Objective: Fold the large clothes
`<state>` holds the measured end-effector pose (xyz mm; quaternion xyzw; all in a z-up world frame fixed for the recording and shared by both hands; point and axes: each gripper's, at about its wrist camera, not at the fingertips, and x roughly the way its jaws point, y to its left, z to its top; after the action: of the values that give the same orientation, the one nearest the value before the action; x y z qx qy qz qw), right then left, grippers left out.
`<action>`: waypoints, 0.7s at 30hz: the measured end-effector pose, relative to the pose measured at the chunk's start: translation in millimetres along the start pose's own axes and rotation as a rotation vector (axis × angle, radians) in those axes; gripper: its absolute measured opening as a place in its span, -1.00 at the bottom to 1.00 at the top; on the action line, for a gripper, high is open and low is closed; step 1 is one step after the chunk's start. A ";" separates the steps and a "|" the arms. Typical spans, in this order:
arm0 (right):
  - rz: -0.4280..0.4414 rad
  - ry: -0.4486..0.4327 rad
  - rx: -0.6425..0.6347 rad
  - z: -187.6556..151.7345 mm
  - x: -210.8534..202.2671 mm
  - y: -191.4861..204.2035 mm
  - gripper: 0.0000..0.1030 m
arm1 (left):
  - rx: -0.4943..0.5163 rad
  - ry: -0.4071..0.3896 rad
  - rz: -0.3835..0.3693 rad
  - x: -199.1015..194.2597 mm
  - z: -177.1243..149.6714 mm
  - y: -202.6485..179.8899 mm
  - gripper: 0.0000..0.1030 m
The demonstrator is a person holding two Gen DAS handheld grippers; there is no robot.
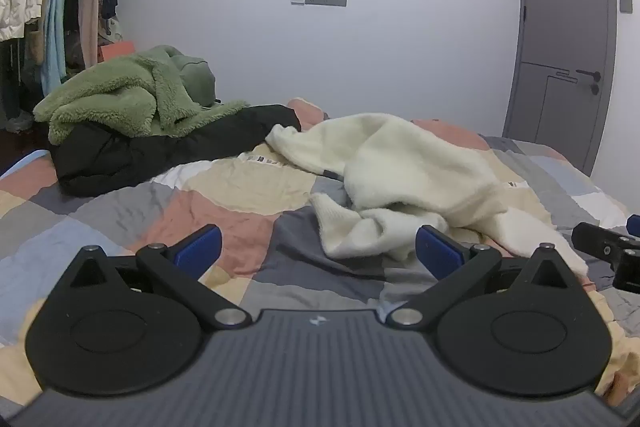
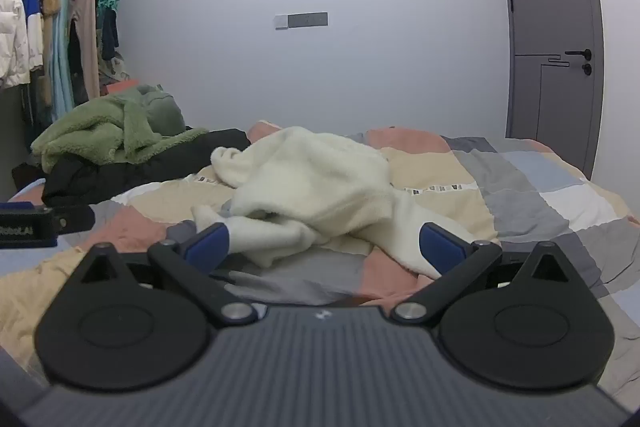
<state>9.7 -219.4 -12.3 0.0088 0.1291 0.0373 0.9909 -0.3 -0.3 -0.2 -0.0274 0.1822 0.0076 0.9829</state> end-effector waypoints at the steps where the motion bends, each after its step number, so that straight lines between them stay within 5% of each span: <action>1: -0.001 0.000 0.001 0.3 -0.3 0.0 1.00 | -0.004 0.001 -0.002 -0.3 0.1 0.1 1.00; 21: -0.004 0.027 0.002 -1.0 3.1 -0.9 1.00 | -0.007 0.000 0.004 -1.7 -0.2 2.6 1.00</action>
<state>12.4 -220.1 -14.1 0.0090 0.1426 0.0353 0.9891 -2.0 2.3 0.1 -0.0305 0.1824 0.0099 0.9827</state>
